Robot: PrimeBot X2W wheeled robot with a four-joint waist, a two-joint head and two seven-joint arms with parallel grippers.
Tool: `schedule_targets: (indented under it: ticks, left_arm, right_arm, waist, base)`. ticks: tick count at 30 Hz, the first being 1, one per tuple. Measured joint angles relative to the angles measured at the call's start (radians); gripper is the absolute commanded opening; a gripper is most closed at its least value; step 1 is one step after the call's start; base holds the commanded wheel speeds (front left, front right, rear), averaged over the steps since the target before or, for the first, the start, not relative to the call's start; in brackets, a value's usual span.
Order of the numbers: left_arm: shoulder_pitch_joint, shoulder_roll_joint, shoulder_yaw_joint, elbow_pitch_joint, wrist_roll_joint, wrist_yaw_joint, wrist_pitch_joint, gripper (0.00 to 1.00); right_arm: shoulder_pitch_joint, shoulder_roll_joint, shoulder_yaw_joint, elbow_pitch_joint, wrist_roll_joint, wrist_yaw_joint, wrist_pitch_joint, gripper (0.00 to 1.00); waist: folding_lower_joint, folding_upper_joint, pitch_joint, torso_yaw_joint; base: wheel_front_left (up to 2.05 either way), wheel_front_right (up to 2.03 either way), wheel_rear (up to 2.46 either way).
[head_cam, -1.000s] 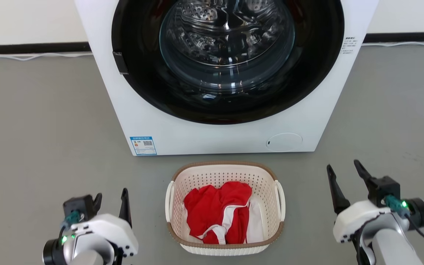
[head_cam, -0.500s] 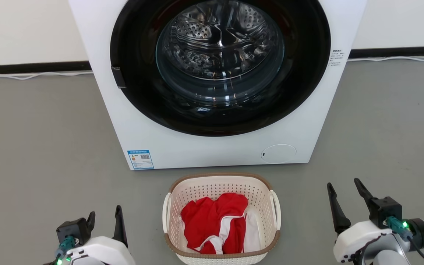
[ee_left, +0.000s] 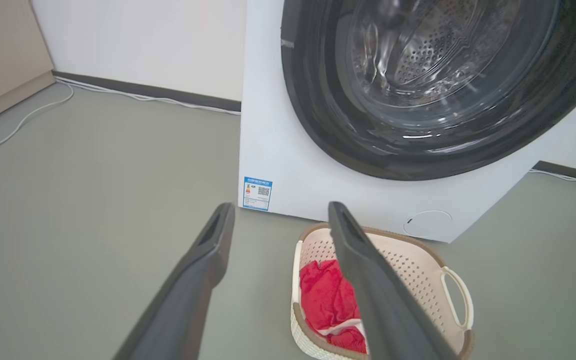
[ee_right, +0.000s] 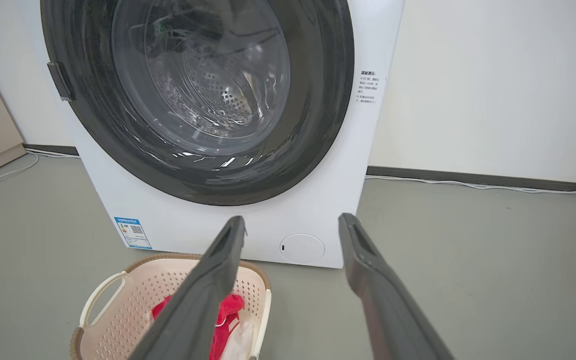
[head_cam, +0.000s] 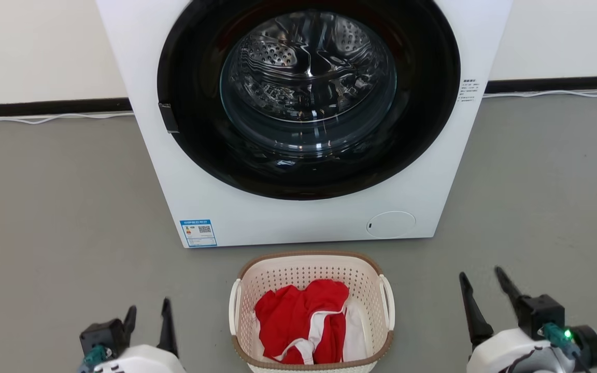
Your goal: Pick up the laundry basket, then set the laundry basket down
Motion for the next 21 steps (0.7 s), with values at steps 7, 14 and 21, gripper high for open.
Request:
schedule_targets:
  ticks: [7,14,21]
  left_arm:
    - [0.038,-0.018,-0.001,0.041,-0.026,-0.001,0.015,0.0]
    - [0.038,-0.021,0.012,0.026,-0.091,-0.018,0.037,0.0]
    - [0.038,-0.025,0.022,0.012,-0.157,-0.028,0.054,0.0]
  right_arm:
    - [0.038,0.01,-0.006,0.048,0.03,-0.001,0.013,0.0]
    - [0.038,0.01,-0.008,0.034,0.125,-0.001,0.033,0.0]
    - [0.038,0.01,-0.007,0.018,0.221,-0.001,0.053,0.0]
  waist:
    - [0.0,0.0,0.0,0.001]
    - [0.0003,0.0,0.002,0.001]
    - [0.0003,0.0,0.005,0.002]
  base:
    - [0.0,0.0,0.0]
    - [0.0,0.0,0.0]
    - [0.0,0.0,0.0]
